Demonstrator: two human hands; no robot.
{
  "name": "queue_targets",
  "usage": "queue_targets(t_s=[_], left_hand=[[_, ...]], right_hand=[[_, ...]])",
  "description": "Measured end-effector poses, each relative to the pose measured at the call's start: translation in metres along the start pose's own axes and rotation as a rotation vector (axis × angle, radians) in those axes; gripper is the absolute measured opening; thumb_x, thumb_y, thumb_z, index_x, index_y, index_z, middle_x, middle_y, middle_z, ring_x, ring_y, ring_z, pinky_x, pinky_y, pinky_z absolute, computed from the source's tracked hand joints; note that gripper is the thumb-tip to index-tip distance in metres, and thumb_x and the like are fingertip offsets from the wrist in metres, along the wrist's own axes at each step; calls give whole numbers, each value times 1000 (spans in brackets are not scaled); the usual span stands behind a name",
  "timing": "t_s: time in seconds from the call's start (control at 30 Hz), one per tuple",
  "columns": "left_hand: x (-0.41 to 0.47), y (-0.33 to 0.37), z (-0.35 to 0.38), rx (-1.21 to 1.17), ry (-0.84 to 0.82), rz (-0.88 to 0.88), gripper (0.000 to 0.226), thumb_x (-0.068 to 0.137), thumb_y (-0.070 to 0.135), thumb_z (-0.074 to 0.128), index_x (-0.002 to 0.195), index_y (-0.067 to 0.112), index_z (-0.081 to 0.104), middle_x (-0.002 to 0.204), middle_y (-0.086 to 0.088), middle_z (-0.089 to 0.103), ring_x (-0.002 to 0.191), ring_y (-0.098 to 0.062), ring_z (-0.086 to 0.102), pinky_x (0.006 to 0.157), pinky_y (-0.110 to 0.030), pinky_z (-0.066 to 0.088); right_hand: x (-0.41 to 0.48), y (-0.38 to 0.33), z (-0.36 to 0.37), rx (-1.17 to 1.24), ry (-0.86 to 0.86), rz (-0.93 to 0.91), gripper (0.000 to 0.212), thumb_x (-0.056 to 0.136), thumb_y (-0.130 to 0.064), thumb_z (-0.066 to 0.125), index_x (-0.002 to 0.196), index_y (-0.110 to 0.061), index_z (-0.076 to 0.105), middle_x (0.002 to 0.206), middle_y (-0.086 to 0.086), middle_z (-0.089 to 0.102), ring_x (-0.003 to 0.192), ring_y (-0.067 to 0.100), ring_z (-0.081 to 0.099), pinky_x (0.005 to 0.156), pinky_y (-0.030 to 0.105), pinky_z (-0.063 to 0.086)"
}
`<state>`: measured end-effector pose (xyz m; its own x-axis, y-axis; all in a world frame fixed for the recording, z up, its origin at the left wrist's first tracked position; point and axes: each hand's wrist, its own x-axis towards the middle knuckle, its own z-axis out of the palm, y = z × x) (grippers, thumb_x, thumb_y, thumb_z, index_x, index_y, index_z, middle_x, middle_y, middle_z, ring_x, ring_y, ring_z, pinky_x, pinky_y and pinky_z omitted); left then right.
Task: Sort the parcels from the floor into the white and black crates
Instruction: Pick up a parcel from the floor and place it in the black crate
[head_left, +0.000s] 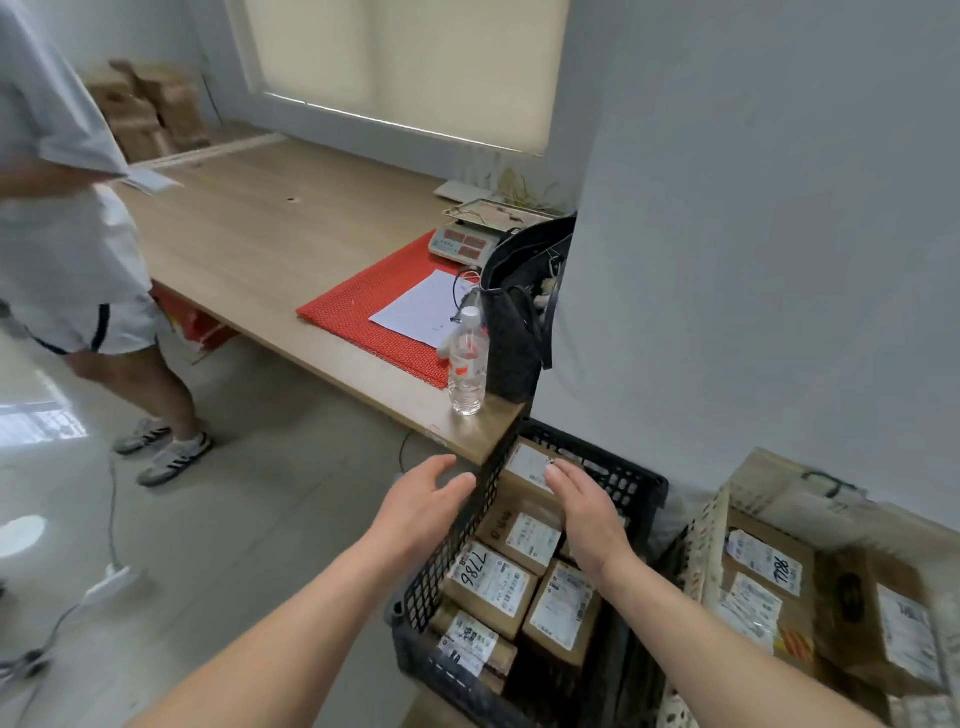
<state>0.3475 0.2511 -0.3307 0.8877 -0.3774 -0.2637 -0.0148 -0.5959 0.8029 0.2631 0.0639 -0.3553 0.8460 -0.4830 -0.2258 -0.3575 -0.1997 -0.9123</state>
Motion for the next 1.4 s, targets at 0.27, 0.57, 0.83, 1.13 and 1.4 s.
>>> queue_targets(t_s=[0.27, 0.57, 0.83, 1.13, 1.4], left_hand=[[-85, -31, -67, -45, 118, 16, 52, 100, 39, 54, 147, 18, 48, 148, 0, 52, 130, -16, 52, 109, -29, 38], [-175, -63, -131, -136, 329, -30, 58, 95, 45, 59, 145, 17, 52, 148, 0, 53, 133, -17, 50, 115, -34, 37], [-267, -82, -153, -171, 605, -169, 66, 88, 53, 57, 143, 18, 54, 145, -3, 56, 130, -20, 54, 113, -40, 40], [-389, -103, -117, -233, 868, -357, 61, 90, 53, 57, 139, 17, 58, 140, -7, 61, 129, -22, 55, 111, -38, 41], [-528, -138, -90, -294, 1092, -531, 72, 82, 58, 52, 140, 16, 57, 141, -3, 60, 130, -19, 54, 108, -33, 40]], right_hand=[[-69, -40, 56, -45, -111, -163, 68, 98, -60, 50, 152, -19, 47, 153, -4, 50, 136, 7, 43, 114, 33, 33], [-128, -87, 122, -39, -268, -313, 56, 103, -47, 55, 151, -20, 48, 152, -4, 51, 136, 8, 45, 115, 33, 34], [-176, -116, 165, -56, -557, -449, 91, 74, -78, 56, 148, -24, 52, 150, -6, 53, 139, 11, 48, 120, 44, 36], [-246, -97, 188, -144, -836, -556, 51, 101, -42, 60, 146, -21, 55, 148, -3, 55, 131, 8, 49, 105, 25, 35], [-351, -76, 222, -206, -1085, -585, 51, 101, -41, 60, 147, -21, 54, 150, -3, 53, 136, 13, 48, 107, 26, 34]])
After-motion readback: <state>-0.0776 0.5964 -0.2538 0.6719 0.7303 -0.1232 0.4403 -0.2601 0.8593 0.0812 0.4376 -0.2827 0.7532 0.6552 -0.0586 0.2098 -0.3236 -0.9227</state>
